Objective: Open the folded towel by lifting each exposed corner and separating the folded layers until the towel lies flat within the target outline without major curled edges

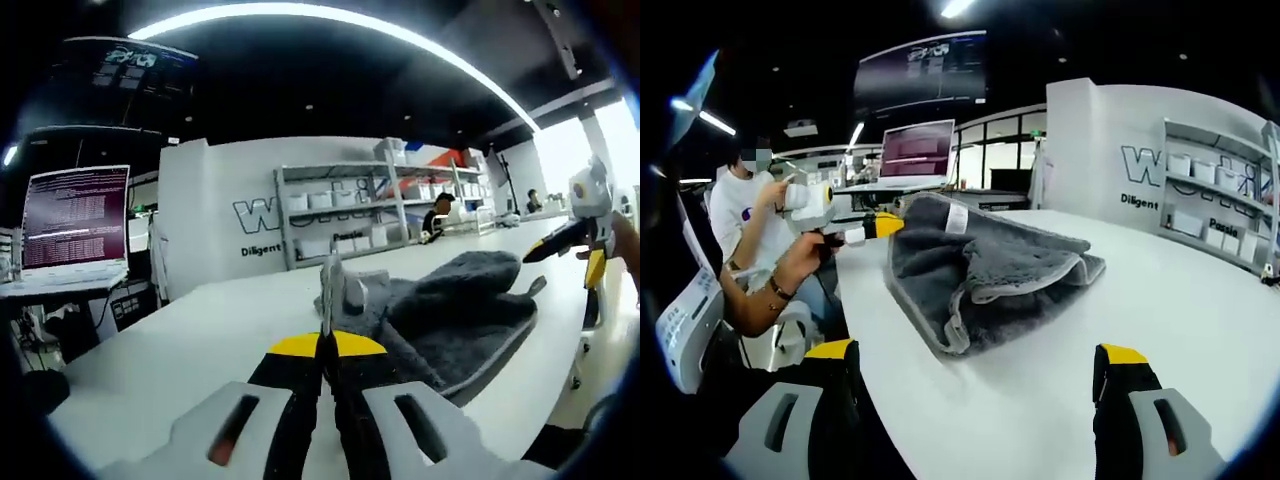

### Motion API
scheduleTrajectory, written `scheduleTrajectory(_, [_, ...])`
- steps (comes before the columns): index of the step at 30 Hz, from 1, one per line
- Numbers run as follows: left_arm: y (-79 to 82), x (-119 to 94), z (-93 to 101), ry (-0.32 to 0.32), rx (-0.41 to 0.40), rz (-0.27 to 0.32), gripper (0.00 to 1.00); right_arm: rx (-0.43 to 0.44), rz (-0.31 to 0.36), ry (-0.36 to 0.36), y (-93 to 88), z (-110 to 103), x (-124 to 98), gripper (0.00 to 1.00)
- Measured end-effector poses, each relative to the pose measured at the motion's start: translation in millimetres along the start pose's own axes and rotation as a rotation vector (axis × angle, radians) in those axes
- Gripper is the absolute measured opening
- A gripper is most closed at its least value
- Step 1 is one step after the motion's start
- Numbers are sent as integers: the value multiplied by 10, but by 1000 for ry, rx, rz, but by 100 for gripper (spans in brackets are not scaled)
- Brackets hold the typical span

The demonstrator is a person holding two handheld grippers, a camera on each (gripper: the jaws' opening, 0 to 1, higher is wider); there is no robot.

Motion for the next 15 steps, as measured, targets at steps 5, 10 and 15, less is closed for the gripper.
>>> scheduleTrajectory(5, [-80, 10, 15, -30, 31, -60, 3, 3, -6, -1, -20, 3, 13, 99])
scheduleTrajectory(10, [-107, 26, 16, -52, 44, -97, 14, 2, -12, 4, -24, -3, 29, 99])
scheduleTrajectory(15, [-116, 59, 24, -65, 74, -113, 32, 5, -10, 8, -28, -9, 43, 99])
Point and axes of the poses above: the point that each gripper's makers call its tool centre point, and the gripper's own axes: x roughly forward along the fingers, z roughly to its right, y roughly out of its top, the point moved 9 cm from there along -x, roughly backward along the fingers, and after that the axes turned 4 degrees about z, right-handed, at the moved point
